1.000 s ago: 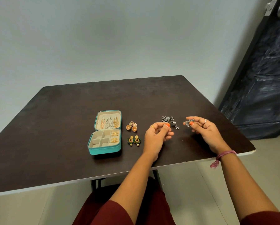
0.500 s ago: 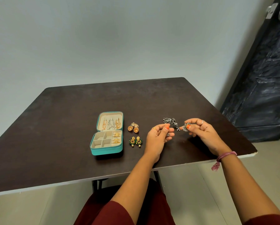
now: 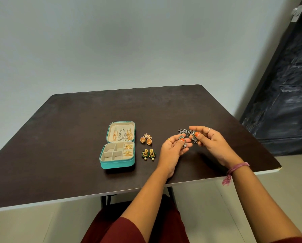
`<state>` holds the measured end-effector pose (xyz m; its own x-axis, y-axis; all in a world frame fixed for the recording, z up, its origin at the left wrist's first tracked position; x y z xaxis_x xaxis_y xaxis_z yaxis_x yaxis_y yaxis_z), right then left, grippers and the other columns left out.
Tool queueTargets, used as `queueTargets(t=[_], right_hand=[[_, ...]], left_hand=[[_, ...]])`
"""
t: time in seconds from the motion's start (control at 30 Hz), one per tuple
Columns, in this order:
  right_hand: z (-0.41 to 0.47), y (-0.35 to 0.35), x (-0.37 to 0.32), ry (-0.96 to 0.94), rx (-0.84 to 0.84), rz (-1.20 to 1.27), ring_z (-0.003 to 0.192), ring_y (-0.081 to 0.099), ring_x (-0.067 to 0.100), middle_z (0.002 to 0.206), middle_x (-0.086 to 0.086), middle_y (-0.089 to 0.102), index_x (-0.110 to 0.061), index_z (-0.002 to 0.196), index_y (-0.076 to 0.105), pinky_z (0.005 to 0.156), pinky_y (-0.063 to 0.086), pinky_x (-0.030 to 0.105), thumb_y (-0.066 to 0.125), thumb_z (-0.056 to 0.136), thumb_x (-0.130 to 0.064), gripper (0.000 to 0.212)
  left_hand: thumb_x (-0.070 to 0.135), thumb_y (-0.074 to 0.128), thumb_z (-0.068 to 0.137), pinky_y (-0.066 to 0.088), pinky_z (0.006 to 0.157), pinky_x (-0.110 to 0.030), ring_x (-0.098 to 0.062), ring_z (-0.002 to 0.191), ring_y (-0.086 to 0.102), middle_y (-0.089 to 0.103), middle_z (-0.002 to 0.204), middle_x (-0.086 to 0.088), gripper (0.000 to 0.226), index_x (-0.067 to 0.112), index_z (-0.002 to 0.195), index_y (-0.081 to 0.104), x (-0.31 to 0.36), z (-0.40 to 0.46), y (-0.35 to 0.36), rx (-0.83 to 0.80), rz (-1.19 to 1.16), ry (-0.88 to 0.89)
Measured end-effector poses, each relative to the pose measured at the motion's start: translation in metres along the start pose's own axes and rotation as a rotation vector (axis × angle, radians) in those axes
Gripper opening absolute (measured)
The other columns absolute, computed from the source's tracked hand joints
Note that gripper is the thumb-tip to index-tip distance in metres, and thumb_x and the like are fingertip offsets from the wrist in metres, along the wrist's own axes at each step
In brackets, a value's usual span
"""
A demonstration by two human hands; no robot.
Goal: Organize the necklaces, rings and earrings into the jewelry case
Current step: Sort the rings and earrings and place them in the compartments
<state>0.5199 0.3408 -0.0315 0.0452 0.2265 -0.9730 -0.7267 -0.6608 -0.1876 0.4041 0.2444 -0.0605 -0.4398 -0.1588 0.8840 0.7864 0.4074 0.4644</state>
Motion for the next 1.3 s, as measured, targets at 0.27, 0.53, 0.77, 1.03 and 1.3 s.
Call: queueTargets(t=[0.27, 0.53, 0.77, 1.03, 1.3], right_hand=[[-0.003, 0.0, -0.002, 0.017, -0.062, -0.038, 0.085, 0.063, 0.006, 0.105, 0.001, 0.071, -0.016, 0.12, 0.063, 0.069, 0.05, 0.017, 0.051, 0.096, -0.008, 0.028], [-0.003, 0.003, -0.005, -0.017, -0.047, -0.062, 0.093, 0.067, 0.003, 0.103, -0.003, 0.072, -0.017, 0.11, 0.067, 0.072, 0.049, 0.013, 0.062, 0.088, -0.002, 0.027], [-0.005, 0.002, -0.007, -0.039, -0.001, -0.042, 0.087, 0.07, 0.008, 0.092, 0.0, 0.075, -0.015, 0.098, 0.071, 0.075, 0.052, 0.015, 0.066, 0.084, 0.0, 0.021], [-0.005, 0.001, -0.008, 0.059, -0.051, -0.055, 0.086, 0.072, 0.015, 0.088, 0.005, 0.076, -0.006, 0.096, 0.072, 0.079, 0.055, 0.02, 0.074, 0.075, -0.003, 0.021], [-0.007, 0.002, -0.013, 0.124, -0.065, 0.017, 0.079, 0.071, 0.011, 0.084, 0.004, 0.076, -0.01, 0.092, 0.074, 0.067, 0.055, 0.018, 0.071, 0.079, -0.007, 0.014]], left_hand=[[0.006, 0.052, 0.096, 0.053, 0.073, -0.021, -0.009, 0.077, 0.066, 0.07, 0.089, -0.006, 0.009, 0.01, 0.1, 0.058, -0.001, -0.003, 0.0, 0.034, 0.046, 0.076], [0.002, 0.058, 0.091, 0.054, 0.078, -0.024, -0.008, 0.079, 0.067, 0.069, 0.09, -0.005, 0.013, 0.006, 0.104, 0.06, -0.002, -0.005, -0.001, 0.067, 0.111, 0.103], [0.0, 0.063, 0.087, 0.055, 0.084, -0.028, -0.016, 0.087, 0.068, 0.071, 0.094, -0.009, 0.018, 0.004, 0.104, 0.061, -0.002, -0.004, -0.001, 0.107, 0.117, 0.123], [0.005, 0.07, 0.083, 0.055, 0.083, -0.027, -0.016, 0.094, 0.068, 0.071, 0.1, -0.01, 0.019, 0.011, 0.1, 0.063, -0.002, -0.002, -0.003, 0.144, 0.087, 0.147], [0.006, 0.071, 0.083, 0.054, 0.087, -0.03, -0.018, 0.097, 0.067, 0.071, 0.103, -0.013, 0.019, 0.012, 0.1, 0.064, -0.003, -0.001, -0.005, 0.167, 0.146, 0.155]])
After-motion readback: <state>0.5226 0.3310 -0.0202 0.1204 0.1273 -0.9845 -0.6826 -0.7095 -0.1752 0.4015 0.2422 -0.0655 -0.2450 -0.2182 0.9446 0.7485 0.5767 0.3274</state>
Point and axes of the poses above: each hand's wrist, its own z-axis towards the middle knuckle, its own y-axis out of the palm, x = y × z, the point moved 1 cm from there along z, towards the middle knuckle
